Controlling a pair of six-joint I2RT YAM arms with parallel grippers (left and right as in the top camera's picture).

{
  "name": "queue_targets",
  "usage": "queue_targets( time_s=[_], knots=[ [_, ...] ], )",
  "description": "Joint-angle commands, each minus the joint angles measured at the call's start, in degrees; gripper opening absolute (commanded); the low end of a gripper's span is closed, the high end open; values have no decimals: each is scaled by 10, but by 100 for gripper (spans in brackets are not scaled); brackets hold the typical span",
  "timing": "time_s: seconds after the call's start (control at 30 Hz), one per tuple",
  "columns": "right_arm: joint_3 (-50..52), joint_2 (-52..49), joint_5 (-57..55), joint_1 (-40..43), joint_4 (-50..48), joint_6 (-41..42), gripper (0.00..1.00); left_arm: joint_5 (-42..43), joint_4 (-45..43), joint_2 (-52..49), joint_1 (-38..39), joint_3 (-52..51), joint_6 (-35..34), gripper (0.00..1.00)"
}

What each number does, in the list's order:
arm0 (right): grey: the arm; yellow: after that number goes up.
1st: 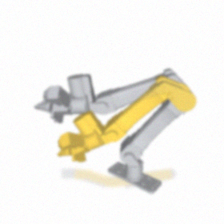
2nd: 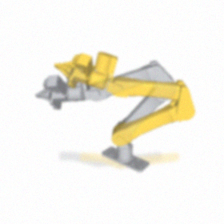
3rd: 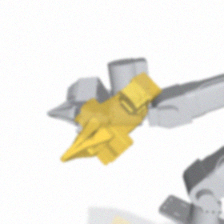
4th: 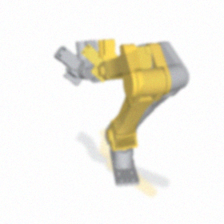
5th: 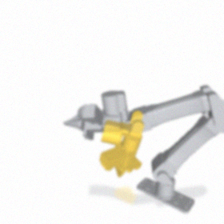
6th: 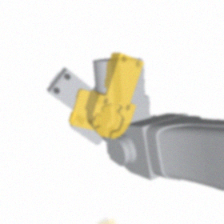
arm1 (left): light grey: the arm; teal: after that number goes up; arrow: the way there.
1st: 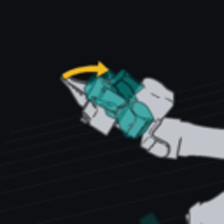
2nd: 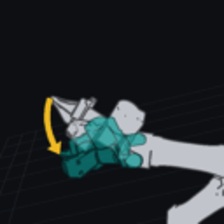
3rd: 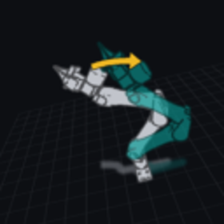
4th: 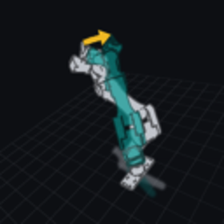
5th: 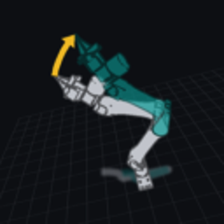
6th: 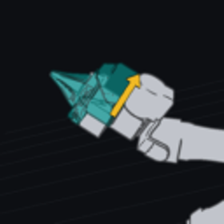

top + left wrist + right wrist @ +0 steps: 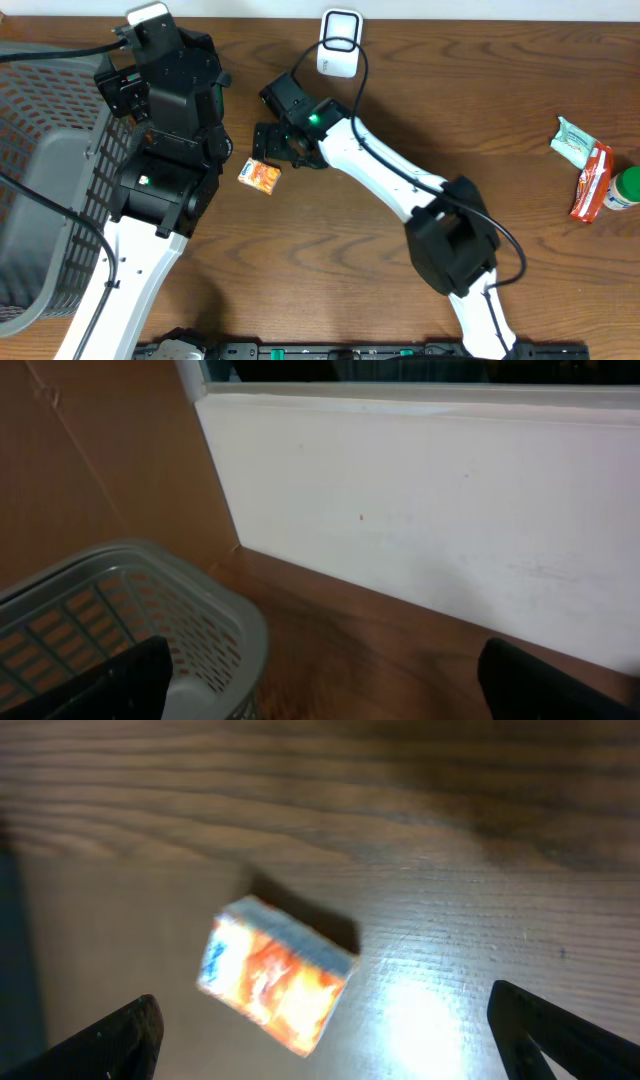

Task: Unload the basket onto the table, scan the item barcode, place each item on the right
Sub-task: 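Move the right gripper to the small orange pack and grasp it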

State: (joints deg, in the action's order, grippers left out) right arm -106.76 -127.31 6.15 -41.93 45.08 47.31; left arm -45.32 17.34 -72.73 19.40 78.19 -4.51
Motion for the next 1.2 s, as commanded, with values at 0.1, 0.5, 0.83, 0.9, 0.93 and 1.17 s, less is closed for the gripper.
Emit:
queue_targets(
  time_s=[0.1, 0.5, 0.83, 0.9, 0.93, 1.17],
  knots=[
    [-47, -46, -9, -19, -7, 48, 99, -2, -2, -3, 0, -3, -5, 98],
    [-193, -164, 3, -40, 62, 43, 99, -2, -2, -3, 0, -3, -5, 98],
    [-192, -165, -9, -43, 97, 46, 99, -2, -2, -3, 0, -3, -5, 98],
    [-192, -165, -12, -43, 115, 53, 99, -2, -2, -3, 0, -3, -5, 98],
    [-192, -165, -12, -44, 122, 55, 99, -2, -2, -3, 0, -3, -5, 98],
    [-192, -165, -16, -45, 135, 71, 89, -2, -2, -3, 0, -3, -5, 98]
  ],
)
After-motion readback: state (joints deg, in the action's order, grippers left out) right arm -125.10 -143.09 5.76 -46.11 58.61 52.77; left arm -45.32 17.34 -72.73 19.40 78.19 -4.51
